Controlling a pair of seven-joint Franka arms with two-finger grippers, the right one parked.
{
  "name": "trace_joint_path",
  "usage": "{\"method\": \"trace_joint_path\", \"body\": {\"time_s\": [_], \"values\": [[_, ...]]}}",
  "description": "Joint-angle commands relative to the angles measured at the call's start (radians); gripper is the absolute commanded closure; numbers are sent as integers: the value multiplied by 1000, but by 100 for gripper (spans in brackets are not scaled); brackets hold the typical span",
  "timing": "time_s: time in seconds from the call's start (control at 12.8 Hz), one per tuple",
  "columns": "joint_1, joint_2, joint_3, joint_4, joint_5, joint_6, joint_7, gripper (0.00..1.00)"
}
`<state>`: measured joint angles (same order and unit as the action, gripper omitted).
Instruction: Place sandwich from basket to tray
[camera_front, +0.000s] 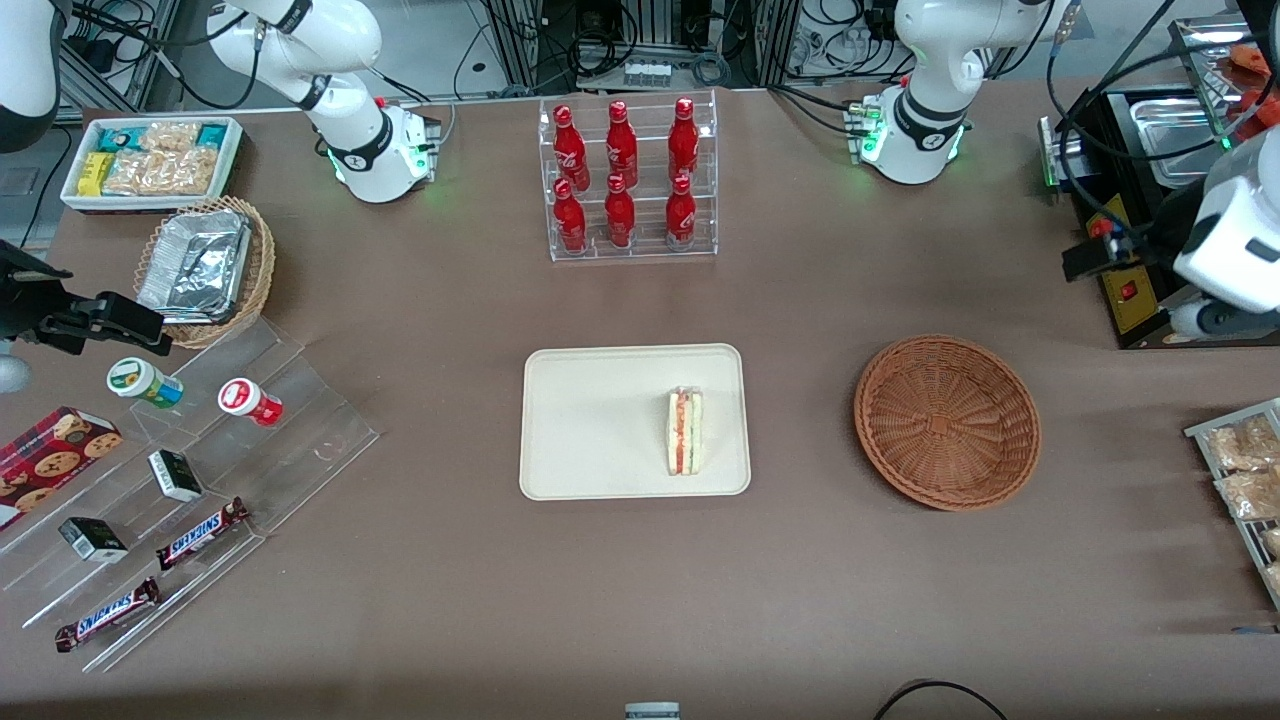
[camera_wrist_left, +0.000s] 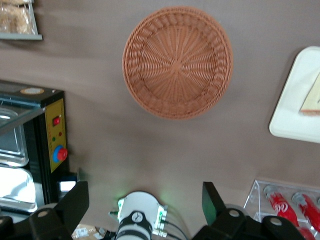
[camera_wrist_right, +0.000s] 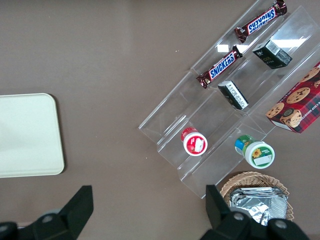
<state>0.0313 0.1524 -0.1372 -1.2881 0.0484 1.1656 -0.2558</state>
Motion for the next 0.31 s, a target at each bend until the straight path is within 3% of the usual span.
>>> {"method": "trace_joint_path", "body": {"time_s": [0.0, 0.23], "values": [[-11, -46, 19, -48, -44, -44, 17, 0], [-14, -91, 37, -124, -45, -49, 58, 0]]}}
